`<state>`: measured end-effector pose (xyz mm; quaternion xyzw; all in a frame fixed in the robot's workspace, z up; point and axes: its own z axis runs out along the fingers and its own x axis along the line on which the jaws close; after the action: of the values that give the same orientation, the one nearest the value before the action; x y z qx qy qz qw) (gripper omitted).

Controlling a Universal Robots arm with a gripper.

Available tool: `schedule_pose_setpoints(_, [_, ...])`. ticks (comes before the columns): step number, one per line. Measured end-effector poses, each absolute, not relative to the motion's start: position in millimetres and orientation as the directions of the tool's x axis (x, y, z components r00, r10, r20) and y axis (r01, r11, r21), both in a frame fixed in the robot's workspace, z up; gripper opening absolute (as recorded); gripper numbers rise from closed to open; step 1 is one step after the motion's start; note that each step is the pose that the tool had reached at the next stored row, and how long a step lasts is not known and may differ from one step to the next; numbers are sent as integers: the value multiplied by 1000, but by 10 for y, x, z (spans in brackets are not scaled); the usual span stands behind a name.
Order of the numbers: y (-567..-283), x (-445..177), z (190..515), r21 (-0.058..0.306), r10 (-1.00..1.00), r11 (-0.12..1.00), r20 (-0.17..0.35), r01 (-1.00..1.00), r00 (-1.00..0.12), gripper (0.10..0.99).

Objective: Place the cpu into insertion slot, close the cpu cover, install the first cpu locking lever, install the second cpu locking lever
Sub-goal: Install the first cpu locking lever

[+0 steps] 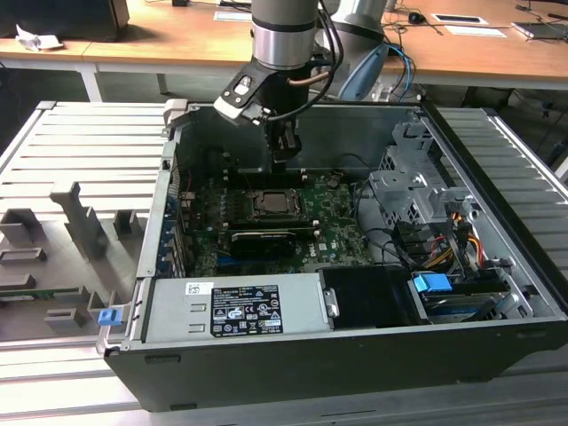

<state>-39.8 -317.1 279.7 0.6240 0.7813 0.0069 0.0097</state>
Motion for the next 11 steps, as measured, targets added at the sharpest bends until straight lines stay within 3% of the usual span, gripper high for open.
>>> schedule_pose_setpoints(11, [-3171,-397,2797,23,916,401,-6,916,-401,106])
